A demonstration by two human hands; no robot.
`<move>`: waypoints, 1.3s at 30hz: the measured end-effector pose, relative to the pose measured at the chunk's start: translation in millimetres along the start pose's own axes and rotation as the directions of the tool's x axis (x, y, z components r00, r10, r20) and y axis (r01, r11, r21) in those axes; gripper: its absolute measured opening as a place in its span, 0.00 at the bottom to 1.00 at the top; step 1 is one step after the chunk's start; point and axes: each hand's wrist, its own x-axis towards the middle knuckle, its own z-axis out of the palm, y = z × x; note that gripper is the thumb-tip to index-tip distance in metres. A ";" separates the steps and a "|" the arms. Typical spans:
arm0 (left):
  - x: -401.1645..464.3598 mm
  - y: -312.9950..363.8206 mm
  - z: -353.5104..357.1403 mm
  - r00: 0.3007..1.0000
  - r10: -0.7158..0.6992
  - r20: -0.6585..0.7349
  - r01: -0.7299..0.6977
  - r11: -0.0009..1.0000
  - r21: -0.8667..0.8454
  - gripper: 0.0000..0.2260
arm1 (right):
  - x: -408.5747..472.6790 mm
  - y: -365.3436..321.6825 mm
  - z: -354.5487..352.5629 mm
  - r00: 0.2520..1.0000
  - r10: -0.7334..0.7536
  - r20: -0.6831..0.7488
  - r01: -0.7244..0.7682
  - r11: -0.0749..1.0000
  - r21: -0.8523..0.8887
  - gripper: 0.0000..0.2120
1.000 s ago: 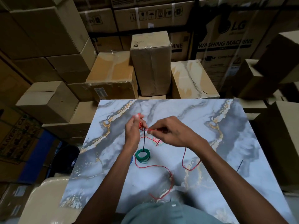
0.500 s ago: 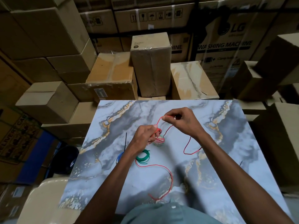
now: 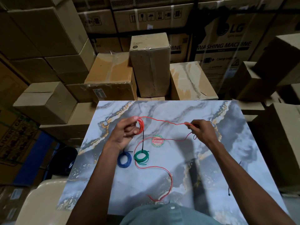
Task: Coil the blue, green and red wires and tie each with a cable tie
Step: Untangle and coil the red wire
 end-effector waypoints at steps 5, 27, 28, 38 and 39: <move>7.3 -7.4 0.1 0.986 -0.005 -0.165 -0.013 0.994 -0.109 0.21 | 4.5 11.5 -1.7 0.994 0.099 0.045 -0.089 0.976 -0.197 0.21; -4.4 -6.1 42.5 0.963 -0.227 0.146 0.196 0.961 0.197 0.18 | -3.6 -120.3 -14.4 0.980 -0.138 0.145 -0.035 0.593 0.805 0.06; -5.6 -5.1 40.8 0.952 -0.234 0.197 0.208 0.968 0.142 0.17 | -3.9 -118.7 -16.3 0.981 -0.139 0.135 -0.029 0.583 0.812 0.07; -2.1 3.2 23.5 0.948 0.045 0.315 0.156 0.797 -0.584 0.15 | -20.8 -106.5 -4.0 0.978 -0.062 0.201 -0.121 0.615 0.779 0.18; 2.1 5.8 20.0 0.967 0.080 0.240 0.104 0.737 -0.667 0.15 | -23.6 -104.2 -2.4 0.976 -0.053 0.211 -0.135 0.613 0.778 0.16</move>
